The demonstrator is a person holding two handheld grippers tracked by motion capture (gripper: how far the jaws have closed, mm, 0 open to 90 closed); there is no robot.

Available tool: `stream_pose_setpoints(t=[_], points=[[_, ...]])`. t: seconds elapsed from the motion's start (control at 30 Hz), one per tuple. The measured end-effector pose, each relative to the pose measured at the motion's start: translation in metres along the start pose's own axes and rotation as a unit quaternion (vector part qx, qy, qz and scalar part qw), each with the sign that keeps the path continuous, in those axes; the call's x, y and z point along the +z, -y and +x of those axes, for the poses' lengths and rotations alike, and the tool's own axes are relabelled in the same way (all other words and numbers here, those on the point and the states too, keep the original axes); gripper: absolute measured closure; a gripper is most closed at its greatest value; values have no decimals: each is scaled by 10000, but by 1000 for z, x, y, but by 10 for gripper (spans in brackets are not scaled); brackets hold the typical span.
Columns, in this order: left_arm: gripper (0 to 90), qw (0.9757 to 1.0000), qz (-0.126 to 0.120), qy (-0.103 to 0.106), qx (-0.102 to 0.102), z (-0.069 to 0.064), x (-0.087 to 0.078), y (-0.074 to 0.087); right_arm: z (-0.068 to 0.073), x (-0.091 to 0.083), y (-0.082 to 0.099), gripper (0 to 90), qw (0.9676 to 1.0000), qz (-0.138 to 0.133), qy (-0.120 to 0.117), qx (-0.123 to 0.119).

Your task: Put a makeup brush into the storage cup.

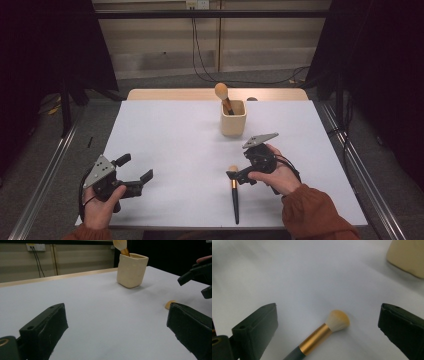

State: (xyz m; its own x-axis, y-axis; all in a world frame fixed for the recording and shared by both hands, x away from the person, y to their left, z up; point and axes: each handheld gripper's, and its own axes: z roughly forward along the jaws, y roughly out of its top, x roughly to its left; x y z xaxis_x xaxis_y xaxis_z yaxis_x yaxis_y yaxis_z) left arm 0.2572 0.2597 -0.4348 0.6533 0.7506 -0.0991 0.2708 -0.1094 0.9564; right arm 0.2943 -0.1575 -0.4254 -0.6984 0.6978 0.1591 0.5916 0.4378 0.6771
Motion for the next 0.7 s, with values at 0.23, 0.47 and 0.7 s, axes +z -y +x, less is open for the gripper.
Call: stream_pose_setpoints(t=[0.23,0.47,0.7], points=[[29,10000,-5,-3,2,0,0,0,3,10,-2,43,9972,700,131,239],[30,10000,3,-7,19,0,-1,0,3,14,-5,43,9913,1190,203,515],[30,10000,30,-9,61,0,-1,0,4,22,-8,73,9809,1800,127,723]])
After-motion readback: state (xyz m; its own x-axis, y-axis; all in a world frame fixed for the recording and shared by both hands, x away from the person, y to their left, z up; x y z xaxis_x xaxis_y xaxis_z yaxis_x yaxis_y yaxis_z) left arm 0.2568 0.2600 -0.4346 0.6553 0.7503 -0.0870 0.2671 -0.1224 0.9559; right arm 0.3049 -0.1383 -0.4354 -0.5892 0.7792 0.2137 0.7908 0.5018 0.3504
